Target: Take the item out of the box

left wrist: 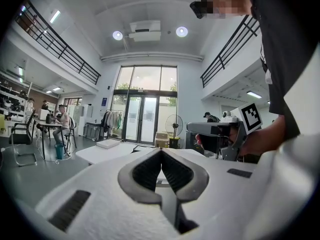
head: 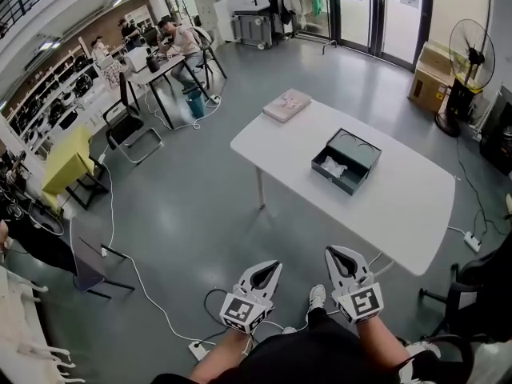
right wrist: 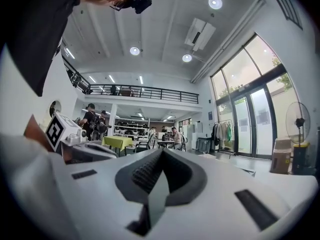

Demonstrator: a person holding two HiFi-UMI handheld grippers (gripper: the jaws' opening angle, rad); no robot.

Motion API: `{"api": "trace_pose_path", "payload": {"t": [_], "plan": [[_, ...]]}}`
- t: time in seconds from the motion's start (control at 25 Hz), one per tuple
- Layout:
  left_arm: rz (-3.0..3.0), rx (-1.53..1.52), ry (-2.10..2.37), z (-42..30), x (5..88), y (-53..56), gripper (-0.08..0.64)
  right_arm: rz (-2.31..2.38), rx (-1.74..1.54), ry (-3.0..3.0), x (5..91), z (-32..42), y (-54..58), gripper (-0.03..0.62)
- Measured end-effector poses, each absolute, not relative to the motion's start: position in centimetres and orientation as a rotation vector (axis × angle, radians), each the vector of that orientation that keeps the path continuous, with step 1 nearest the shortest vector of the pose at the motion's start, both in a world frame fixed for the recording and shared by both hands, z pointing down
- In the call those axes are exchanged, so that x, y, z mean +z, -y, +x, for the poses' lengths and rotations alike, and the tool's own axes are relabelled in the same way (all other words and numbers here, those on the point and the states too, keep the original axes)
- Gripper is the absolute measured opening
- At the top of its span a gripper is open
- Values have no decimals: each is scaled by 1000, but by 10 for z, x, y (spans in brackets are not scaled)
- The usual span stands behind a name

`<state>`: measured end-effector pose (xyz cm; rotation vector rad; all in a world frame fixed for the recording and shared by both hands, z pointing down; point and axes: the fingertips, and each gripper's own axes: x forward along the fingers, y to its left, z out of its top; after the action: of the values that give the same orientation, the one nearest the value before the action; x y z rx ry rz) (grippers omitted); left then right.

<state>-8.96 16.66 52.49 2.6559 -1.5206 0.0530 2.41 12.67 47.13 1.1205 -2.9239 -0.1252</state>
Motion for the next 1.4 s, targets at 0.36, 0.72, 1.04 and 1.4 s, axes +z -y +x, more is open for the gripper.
{"api": "trace_pose_path", "payload": {"t": [0.36, 0.72, 1.04, 1.4], "plan": [[2665, 96, 1507, -70, 527, -79, 12, 1130, -57, 2924, 476, 49, -40, 6], [2653, 160, 1527, -53, 525, -7, 12, 1123, -57, 2911, 475, 72, 31, 6], [2653, 154, 1531, -40, 529, 32, 12, 1091, -41, 2902, 484, 83, 69, 6], [2664, 125, 1519, -56, 536, 80, 12, 1080, -35, 2867, 494, 64, 109, 6]]}}
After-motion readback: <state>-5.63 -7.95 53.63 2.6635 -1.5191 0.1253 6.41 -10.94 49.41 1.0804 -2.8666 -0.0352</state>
